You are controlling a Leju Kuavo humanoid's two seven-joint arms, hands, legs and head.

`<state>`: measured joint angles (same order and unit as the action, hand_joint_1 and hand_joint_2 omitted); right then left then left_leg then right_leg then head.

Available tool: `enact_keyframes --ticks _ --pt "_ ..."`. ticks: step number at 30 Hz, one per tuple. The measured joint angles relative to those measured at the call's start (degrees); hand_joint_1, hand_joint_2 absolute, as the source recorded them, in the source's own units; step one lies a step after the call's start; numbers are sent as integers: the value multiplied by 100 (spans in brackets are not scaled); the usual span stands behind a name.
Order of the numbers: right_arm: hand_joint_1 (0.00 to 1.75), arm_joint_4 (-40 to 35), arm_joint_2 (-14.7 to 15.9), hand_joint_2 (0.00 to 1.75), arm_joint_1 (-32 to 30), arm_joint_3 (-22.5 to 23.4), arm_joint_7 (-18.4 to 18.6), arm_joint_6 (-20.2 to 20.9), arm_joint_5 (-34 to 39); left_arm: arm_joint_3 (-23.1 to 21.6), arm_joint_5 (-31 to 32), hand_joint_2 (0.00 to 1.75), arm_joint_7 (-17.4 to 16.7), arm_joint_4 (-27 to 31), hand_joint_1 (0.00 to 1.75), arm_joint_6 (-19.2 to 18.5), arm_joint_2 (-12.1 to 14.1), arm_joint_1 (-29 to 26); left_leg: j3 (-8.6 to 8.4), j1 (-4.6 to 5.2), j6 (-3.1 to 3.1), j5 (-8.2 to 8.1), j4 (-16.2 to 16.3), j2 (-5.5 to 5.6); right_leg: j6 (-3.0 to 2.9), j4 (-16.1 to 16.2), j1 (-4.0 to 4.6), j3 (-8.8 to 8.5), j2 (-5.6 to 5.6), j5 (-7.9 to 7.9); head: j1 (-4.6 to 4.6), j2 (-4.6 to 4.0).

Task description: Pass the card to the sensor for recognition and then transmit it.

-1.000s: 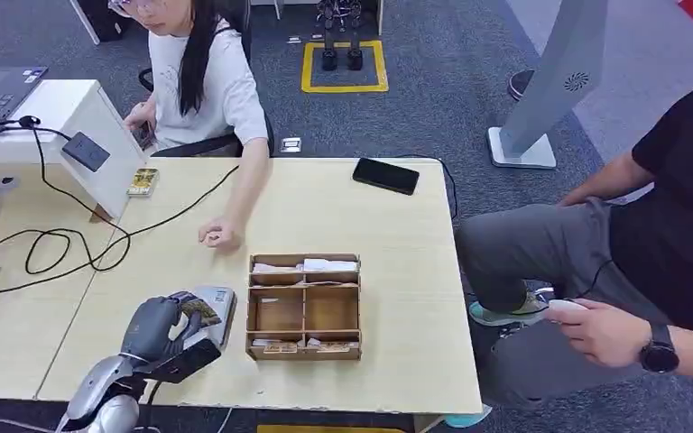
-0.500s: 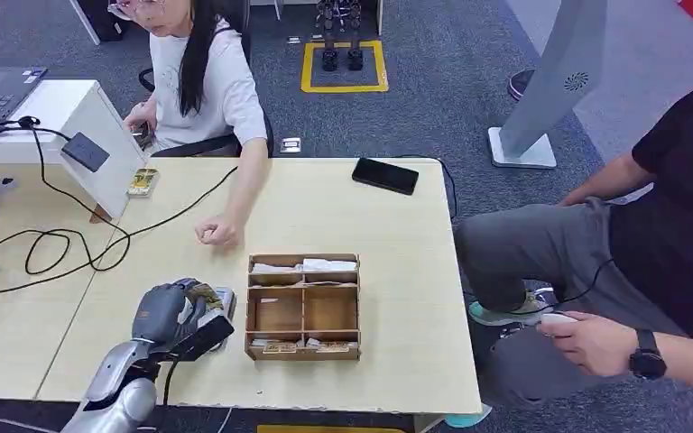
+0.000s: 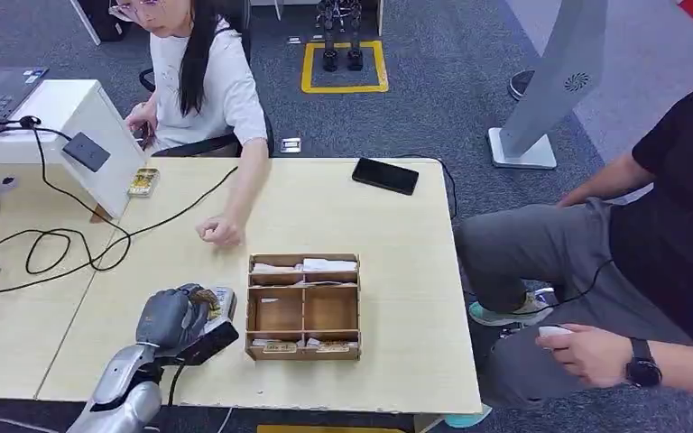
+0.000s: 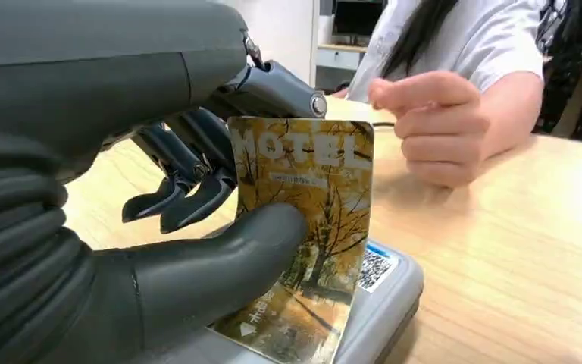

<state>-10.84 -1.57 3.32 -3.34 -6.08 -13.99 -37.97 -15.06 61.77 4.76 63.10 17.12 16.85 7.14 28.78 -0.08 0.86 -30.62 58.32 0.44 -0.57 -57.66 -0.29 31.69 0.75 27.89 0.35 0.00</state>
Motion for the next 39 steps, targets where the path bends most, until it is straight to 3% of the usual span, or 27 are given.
enact_keyframes --ticks 6,8,16,19,22,25,29,34,37,39 --pt "0 -9 0 175 5 17 -9 -2 -44 -33 144 175 -55 -284 175 142 -24 94 -5 0 -4 3 -1 6 -1 0 -1 -7 -7 -1 -2 0" --pt "0 -15 0 175 4 35 -11 -9 -52 -26 -228 175 149 -382 175 197 -66 138 -10 0 -14 9 -1 6 -5 -2 -1 -9 -9 -3 -2 0" --pt "0 -15 0 175 0 96 -35 -26 -79 85 -862 175 449 -380 175 94 -166 137 -12 0 -19 12 -1 9 -7 -6 -1 -8 -9 -5 -2 0" --pt "0 -15 0 175 -4 142 -55 -35 -87 265 -1958 175 916 -233 175 -344 -306 81 -11 0 -19 12 -1 9 -7 -6 0 -6 -8 -5 -2 0" --pt "0 -15 0 175 -17 177 -79 -63 -103 552 -3795 175 1472 202 175 -978 -548 -44 -7 0 -19 12 -1 11 -7 -6 0 -1 -9 -5 -2 0" --pt "0 -13 0 175 -42 192 -118 -120 -120 756 -5008 175 1536 745 175 -1113 -741 -93 1 0 -19 12 -1 10 -7 -6 0 4 -7 -5 -7 0" --pt "0 -13 0 175 -69 262 -129 -138 -168 1021 -5773 175 1438 1310 175 -1071 -870 22 2 1 -18 11 0 10 -8 -5 -1 8 -7 -6 -2 0" --pt "0 -13 0 175 -70 280 -129 -138 -214 1259 -6063 175 1399 1609 175 -903 -900 300 2 -1 -19 12 0 9 -8 -6 1 9 -7 -6 -2 0" --pt "0 -13 -2 175 -69 280 -122 -123 -257 1362 -5700 175 1436 1624 175 -402 -872 534 3 -2 -20 13 -1 9 -11 -8 2 11 -7 -8 -2 0" --pt "0 -13 -2 175 -66 280 -109 -85 -321 1373 -4908 175 1482 1600 175 255 -803 708 3 -3 -20 13 -1 9 -12 -9 5 11 -7 -8 -2 0"
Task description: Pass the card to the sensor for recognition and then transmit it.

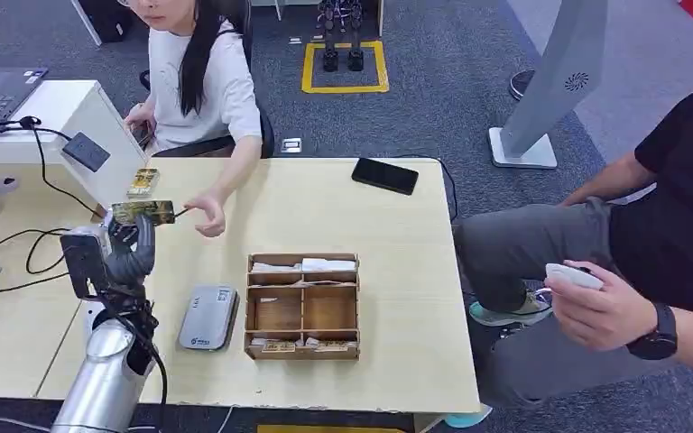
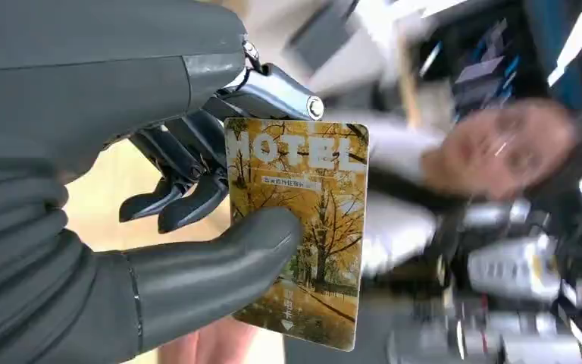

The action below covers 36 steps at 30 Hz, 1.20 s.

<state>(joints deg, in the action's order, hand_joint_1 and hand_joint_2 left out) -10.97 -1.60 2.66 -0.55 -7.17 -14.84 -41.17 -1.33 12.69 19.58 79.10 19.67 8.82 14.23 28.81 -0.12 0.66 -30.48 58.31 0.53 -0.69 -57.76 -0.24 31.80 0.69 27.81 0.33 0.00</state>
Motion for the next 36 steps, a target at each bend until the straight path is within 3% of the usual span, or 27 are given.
enact_keyframes --ticks 5,7,25,32,33,36 --pt "0 -2 -7 175 25 0 35 103 -88 0 1748 175 51 -343 175 1144 163 399 -1 1 0 0 0 -1 0 -1 0 0 2 0 0 0" --pt "0 -4 -9 175 37 -2 35 103 -92 0 2049 175 51 -503 175 1321 216 513 -1 1 0 0 0 -1 0 -1 0 0 2 0 0 0" --pt "0 -4 -13 175 64 0 35 103 -101 0 2119 175 51 -942 175 1371 318 679 8 2 0 0 0 -11 -1 -1 -1 14 11 0 0 0" --pt "0 -4 -15 175 64 0 35 129 -125 -2 2631 175 -63 -1056 175 1489 333 721 13 1 0 -1 0 -19 -1 -1 -1 21 21 0 2 0" --pt "0 -4 -15 175 63 0 35 129 -127 -2 2633 175 -70 -1073 0 1486 338 721 14 1 0 -1 0 -21 -1 -1 -1 22 23 0 0 0" --pt "0 -4 -15 175 64 0 35 157 -143 -2 2488 175 -6 -1108 0 1324 347 719 15 1 0 -1 0 -21 -1 -1 -1 23 23 0 0 0"
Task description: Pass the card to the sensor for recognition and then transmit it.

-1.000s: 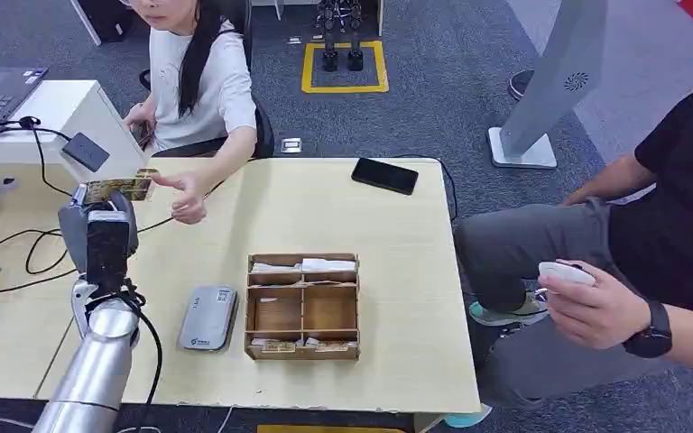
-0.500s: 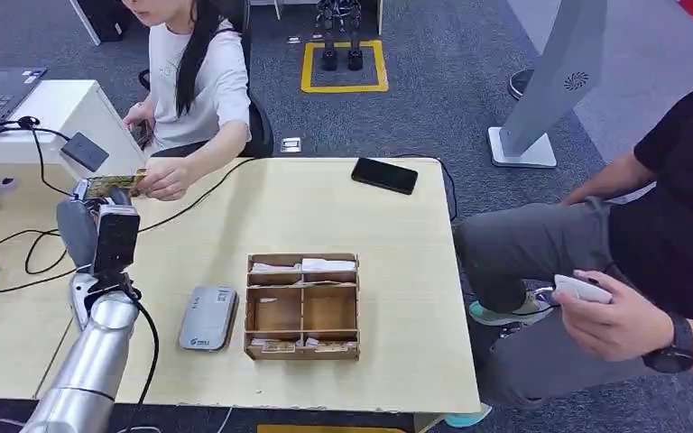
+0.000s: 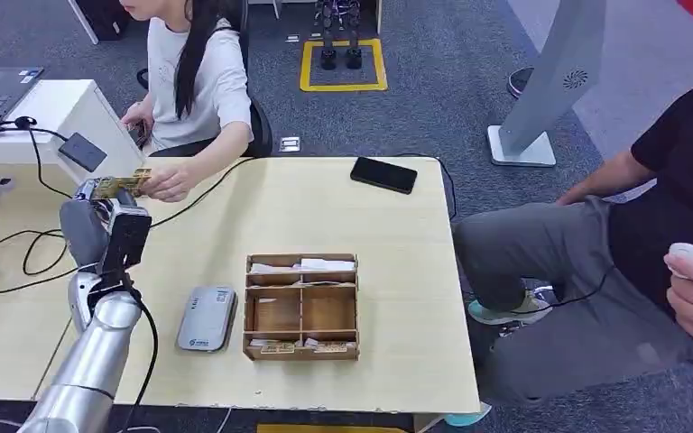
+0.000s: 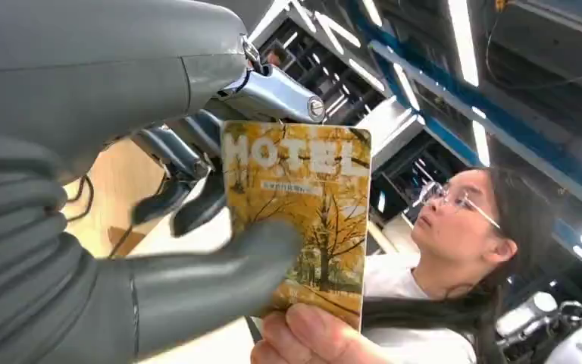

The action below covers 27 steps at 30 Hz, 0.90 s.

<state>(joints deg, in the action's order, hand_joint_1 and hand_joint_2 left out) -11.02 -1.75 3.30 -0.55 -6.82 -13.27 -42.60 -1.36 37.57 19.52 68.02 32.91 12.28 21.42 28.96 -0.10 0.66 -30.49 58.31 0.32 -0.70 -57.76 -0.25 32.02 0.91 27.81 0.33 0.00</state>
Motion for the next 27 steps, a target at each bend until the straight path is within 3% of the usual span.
enact_keyframes --ticks 10,15,20,25,27 --pt "0 2 2 175 -35 63 -44 -94 66 0 -872 175 22 182 0 -1137 115 -173 1 0 0 0 0 -2 -1 0 0 0 0 -1 0 0" --pt "0 4 7 175 -90 184 -81 -140 164 -197 -953 175 181 1113 0 -1910 394 -760 2 0 -5 -5 0 -8 -2 0 0 3 4 2 -2 0" --pt "0 20 28 175 -158 295 -122 -201 190 -369 -780 175 168 2059 0 -1986 605 -1334 7 0 -4 -6 0 -6 -5 1 0 7 2 5 0 0" --pt "0 26 35 175 -159 341 -175 -214 190 -396 -577 175 159 2358 0 -1759 664 -1538 7 0 -5 -5 0 -6 -7 1 0 6 0 3 0 0" --pt "0 28 35 175 -157 376 -177 -232 197 -396 -581 175 315 2461 0 -1733 691 -1664 7 0 -5 -5 0 -7 -11 -1 0 5 2 0 0 0"
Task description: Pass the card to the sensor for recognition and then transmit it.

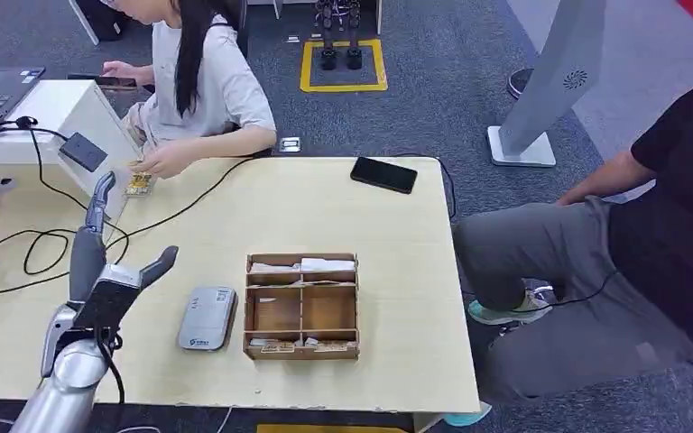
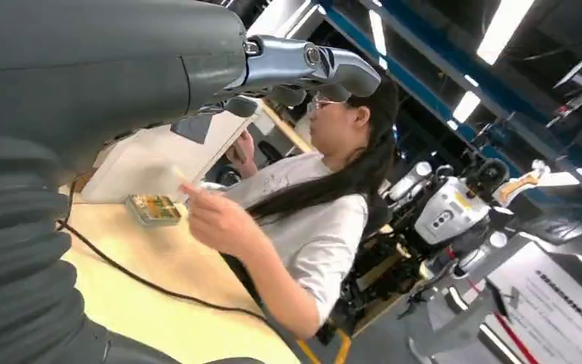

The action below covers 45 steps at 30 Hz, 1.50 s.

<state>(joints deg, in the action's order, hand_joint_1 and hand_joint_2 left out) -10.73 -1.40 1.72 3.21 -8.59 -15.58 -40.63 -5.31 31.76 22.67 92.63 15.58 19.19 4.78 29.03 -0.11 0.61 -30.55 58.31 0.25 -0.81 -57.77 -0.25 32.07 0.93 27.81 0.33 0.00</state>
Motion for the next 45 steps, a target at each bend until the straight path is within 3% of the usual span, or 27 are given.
enact_keyframes --ticks 6,10,13,15,18,21,25,34,39,45 --pt "0 13 28 175 -70 148 22 24 116 -96 240 175 786 862 0 -95 329 -1126 -1 0 -6 -12 -3 -8 -2 -1 0 6 11 11 0 0" --pt "0 24 57 175 -124 269 -59 2 223 -413 580 175 909 1220 0 598 441 -1885 1 0 -6 -23 -5 -6 -9 0 0 6 8 23 0 0" --pt "0 26 66 175 -137 380 -105 -79 238 -923 1560 175 291 1296 0 1750 505 -2306 -2 2 -4 -25 -5 -5 -8 3 -2 6 6 23 -2 0" --pt "0 26 68 175 -144 424 -103 -92 223 -1409 2211 175 -176 1296 0 2210 531 -2426 1 3 -4 -25 -5 5 -8 4 -3 4 -5 23 0 0" --pt "0 26 68 175 -141 494 -81 -144 164 -2029 3072 175 -731 1193 0 2229 538 -2448 -1 3 -4 -25 -5 2 -7 4 -4 2 -4 23 2 0" --pt "0 26 83 175 -141 522 -63 -162 146 -2487 3425 175 -1021 1016 0 2229 590 -2384 -3 2 -4 -24 -5 1 -8 4 -3 2 -4 22 -2 0" --pt "0 26 94 175 -140 527 -61 -162 140 -2780 3484 175 -1069 898 0 2232 634 -2335 -4 1 -4 -24 -5 2 -8 2 -2 2 -4 23 4 0" --pt "0 26 111 175 -140 579 -55 -164 118 -2977 3629 175 -1207 751 0 2232 680 -2206 -2 0 -5 -24 -5 3 -8 0 -2 2 -5 23 4 0" --pt "0 26 114 175 -135 612 31 -146 33 -3268 4833 175 -2156 425 0 2232 697 -1972 -3 3 -4 -23 -5 6 -8 0 -4 0 -11 23 4 0" --pt "0 26 114 175 -125 618 90 -151 -79 -3833 5092 175 -3013 -463 0 2232 263 -1459 -5 3 -5 -23 -4 10 -8 1 -5 -3 -15 22 0 0"
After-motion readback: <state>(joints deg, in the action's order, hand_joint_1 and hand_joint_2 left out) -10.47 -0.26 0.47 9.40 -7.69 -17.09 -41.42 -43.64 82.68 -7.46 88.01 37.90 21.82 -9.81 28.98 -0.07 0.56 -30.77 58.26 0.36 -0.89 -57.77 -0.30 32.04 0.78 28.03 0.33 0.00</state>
